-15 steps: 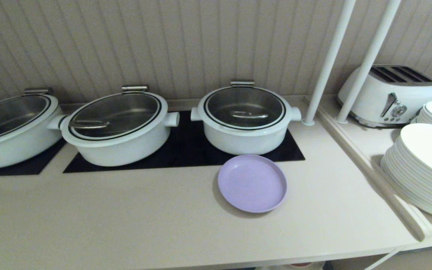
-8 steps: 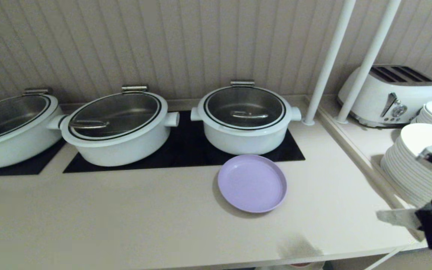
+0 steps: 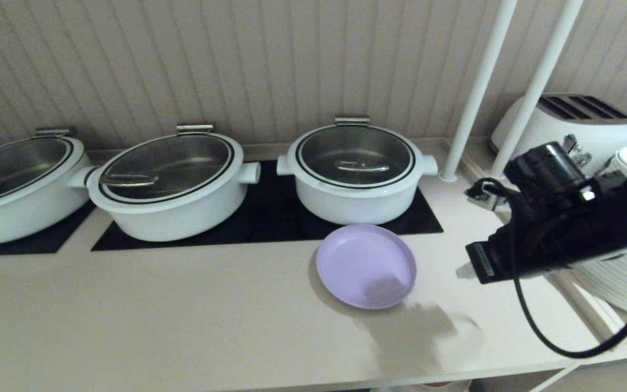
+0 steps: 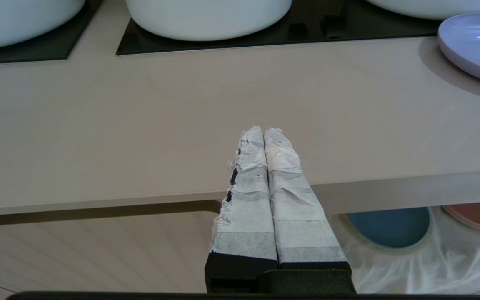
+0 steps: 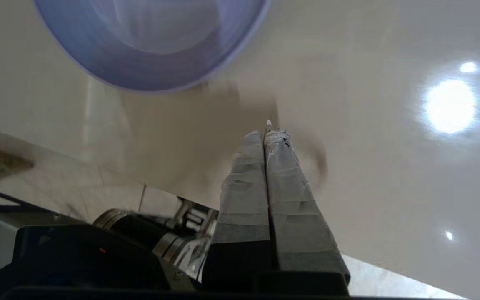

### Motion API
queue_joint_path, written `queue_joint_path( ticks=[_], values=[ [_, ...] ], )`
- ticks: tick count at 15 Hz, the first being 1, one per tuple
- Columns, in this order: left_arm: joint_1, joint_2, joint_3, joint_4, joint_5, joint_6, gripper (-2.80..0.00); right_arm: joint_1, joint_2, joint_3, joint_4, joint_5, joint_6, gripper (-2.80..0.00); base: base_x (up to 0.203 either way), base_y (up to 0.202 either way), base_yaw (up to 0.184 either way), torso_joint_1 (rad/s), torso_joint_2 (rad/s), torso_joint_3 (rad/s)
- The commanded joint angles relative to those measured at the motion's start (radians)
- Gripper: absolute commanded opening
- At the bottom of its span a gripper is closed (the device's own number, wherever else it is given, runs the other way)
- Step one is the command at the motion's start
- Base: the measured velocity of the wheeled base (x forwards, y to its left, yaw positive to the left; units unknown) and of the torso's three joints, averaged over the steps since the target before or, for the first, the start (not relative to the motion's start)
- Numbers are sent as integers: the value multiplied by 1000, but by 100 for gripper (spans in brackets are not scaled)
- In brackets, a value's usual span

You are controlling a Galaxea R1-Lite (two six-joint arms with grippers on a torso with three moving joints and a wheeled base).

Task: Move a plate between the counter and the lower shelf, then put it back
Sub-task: Pick up the plate

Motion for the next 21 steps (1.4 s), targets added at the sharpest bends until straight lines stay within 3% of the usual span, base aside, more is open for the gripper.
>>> queue_joint_path(
  ticks=[1,11,12,21],
  values=[
    [0,0,0,0,0,0,-280,28,100,-71,36,-1,4,-280,0,0,0,0,0,0],
    [0,0,0,0,0,0,-280,38,274,-331,148,-19,44,-280,0,0,0,0,0,0],
    [0,0,0,0,0,0,-280,38,281,-342,152,-19,48,0,0,0,0,0,0,0],
    [0,0,0,0,0,0,-280,38,365,-414,157,-22,46,0,0,0,0,0,0,0]
  ],
)
